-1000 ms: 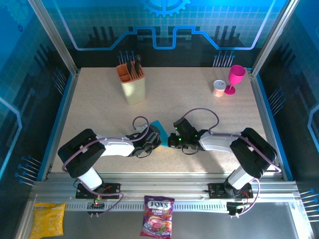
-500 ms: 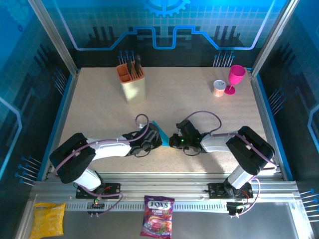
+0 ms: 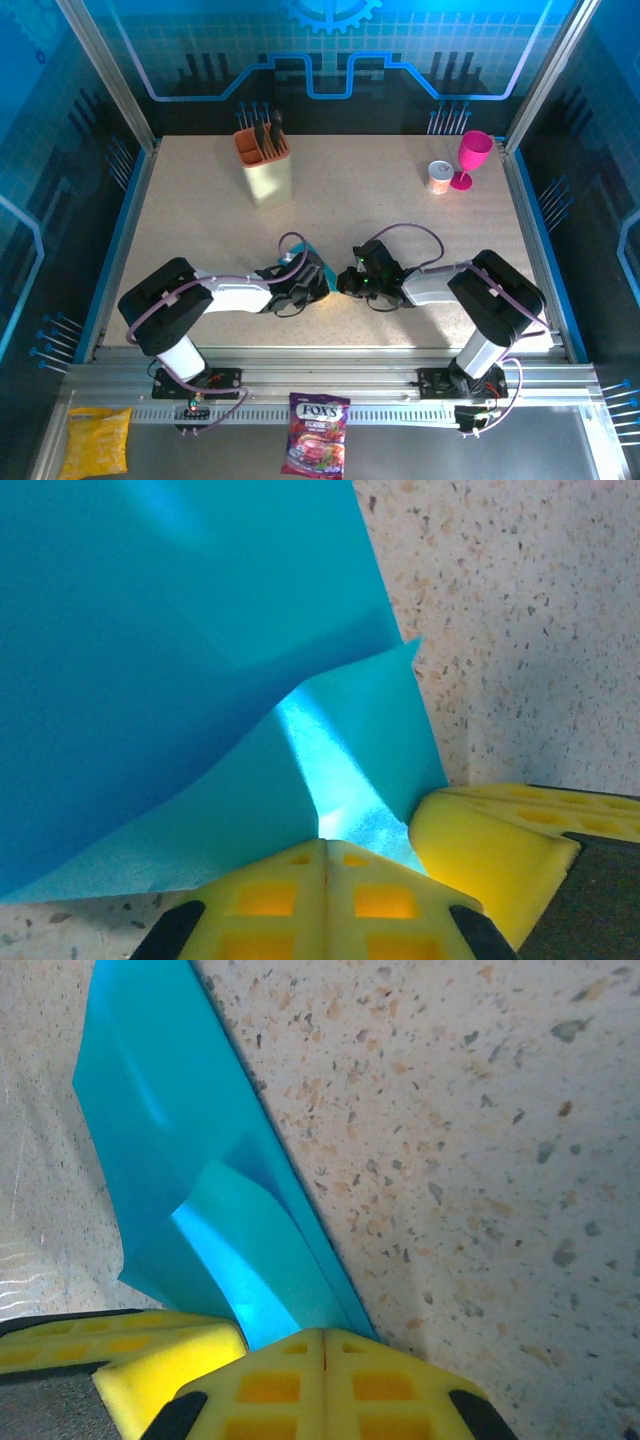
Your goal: Fold a paper plane with a square sheet of paper (pick it up from the middle)
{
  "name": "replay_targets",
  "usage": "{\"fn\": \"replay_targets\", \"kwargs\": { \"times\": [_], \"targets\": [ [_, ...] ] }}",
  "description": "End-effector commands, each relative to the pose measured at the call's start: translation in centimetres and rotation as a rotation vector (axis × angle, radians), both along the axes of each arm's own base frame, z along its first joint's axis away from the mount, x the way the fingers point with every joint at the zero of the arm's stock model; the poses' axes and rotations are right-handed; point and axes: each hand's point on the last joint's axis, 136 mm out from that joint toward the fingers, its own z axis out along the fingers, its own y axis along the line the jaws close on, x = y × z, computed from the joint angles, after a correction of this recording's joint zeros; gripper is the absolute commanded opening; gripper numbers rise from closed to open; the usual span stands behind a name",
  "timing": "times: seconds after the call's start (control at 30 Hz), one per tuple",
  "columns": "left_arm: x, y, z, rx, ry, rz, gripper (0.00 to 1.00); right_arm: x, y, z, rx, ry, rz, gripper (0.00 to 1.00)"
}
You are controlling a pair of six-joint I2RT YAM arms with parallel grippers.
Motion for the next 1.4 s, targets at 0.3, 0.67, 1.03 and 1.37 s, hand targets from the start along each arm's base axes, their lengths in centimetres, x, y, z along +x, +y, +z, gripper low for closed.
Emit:
{"fn": "replay_targets", "kwargs": {
  "times": [0.3, 0.67, 1.03, 1.37],
  "targets": [
    [-0.8, 8.0, -3.5, 0.141, 0.065, 0.177, 0.0, -5.0, -7.4, -7.3, -0.28, 0.249, -0.083, 0.0],
    [-1.8, 14.3, -5.1, 0.226, 0.112, 0.291, 0.0, -5.1, -7.8, -7.4, -0.302, 0.253, -0.079, 0.0],
    [0.3, 12.8, 1.1, 0.198, -0.065, 0.087, 0.02, -4.5, -7.8, -6.9, -0.331, 0.222, 0.008, 0.0],
    [1.4, 5.3, 7.9, 0.132, -0.351, -0.173, 0.07, -3.2, -8.1, -5.6, -0.418, 0.15, 0.152, 0.0]
  ]
}}
